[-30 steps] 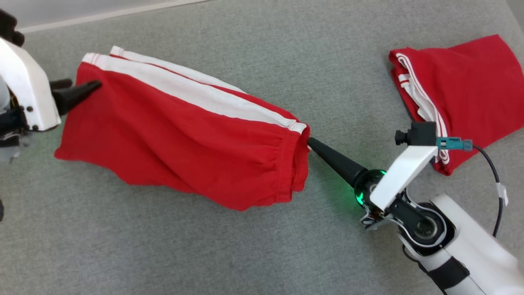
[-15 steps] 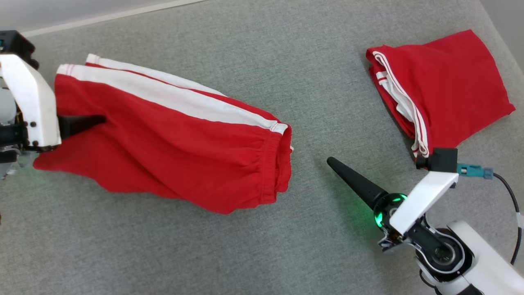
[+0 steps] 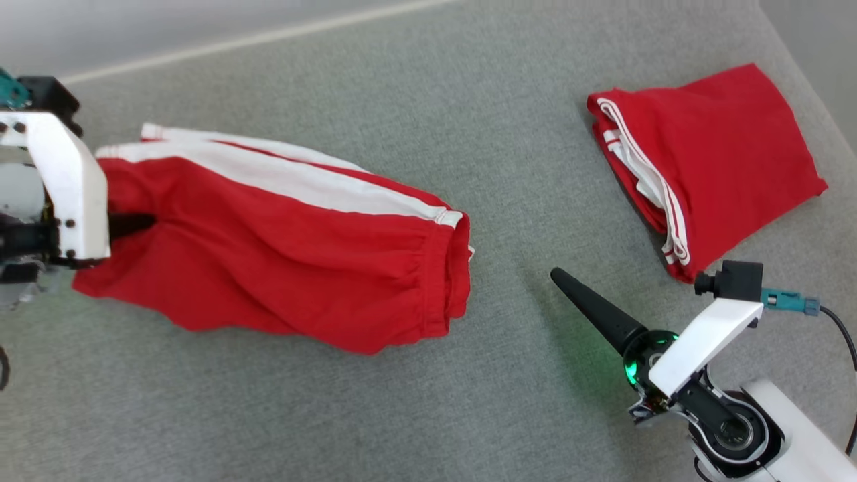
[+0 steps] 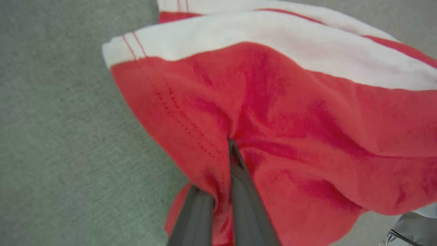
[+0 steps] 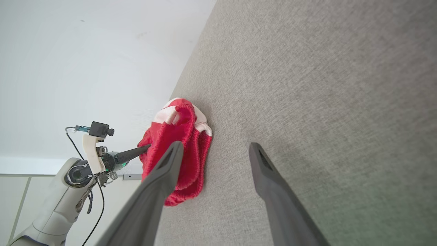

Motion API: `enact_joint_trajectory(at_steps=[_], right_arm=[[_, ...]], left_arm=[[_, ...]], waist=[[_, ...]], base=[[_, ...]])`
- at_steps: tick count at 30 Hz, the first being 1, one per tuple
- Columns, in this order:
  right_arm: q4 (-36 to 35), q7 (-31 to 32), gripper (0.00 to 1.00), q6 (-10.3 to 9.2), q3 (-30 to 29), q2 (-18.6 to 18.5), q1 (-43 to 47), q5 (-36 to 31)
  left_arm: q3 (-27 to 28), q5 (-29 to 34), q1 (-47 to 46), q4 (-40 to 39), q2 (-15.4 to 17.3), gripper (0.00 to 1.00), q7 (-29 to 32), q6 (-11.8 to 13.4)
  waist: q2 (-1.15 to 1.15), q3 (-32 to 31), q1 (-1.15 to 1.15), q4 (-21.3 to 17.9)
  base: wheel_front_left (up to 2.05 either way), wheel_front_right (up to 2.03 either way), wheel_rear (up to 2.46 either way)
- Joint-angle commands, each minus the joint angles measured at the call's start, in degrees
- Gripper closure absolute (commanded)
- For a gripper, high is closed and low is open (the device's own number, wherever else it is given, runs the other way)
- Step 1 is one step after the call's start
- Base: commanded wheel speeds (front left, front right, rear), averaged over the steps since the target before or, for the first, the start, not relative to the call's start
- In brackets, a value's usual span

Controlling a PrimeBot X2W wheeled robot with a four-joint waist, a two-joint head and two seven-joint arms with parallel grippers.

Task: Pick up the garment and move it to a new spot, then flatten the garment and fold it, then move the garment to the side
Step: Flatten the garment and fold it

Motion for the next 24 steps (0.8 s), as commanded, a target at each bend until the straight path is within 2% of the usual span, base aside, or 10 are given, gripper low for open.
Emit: enact_joint_trajectory(at_steps=[1,15,22,23,24], right_arm=[[0.2,0.0,0.0,-0.13,-0.3,-0.5,1.0,0.0],[2.4,1.7,0.0,-0.11,-1.4,-3.6,7.9,0.6],[2.6,2.2,0.0,-0.11,-2.0,-4.7,10.9,1.2],[2.5,2.2,0.0,-0.11,-2.1,-4.7,11.2,1.2],[2.4,2.2,0.0,-0.11,-2.1,-4.8,11.4,1.2]], left_arm=[[-0.1,-0.2,0.8,-0.2,-0.3,1.0,-0.2,0.1],[-0.9,-3.8,7.1,-1.6,-3.3,1.0,5.5,0.3],[-1.1,-6.1,13.3,-2.3,-3.7,1.0,4.1,0.8],[-1.1,-6.7,14.6,-2.1,-4.0,0.85,3.6,0.9],[-1.1,-7.0,15.8,-2.0,-4.2,0.55,3.0,0.9]], waist=[[0.0,-2.0,0.0,1.1],[0.0,-16.0,0.0,9.7],[0.0,-19.9,0.0,12.0],[0.0,-20.3,0.0,12.1],[0.0,-20.6,0.0,12.2]], base=[[0.0,0.0,0.0],[0.0,0.0,0.0],[0.0,0.0,0.0],[0.0,0.0,0.0],[0.0,0.0,0.0]])
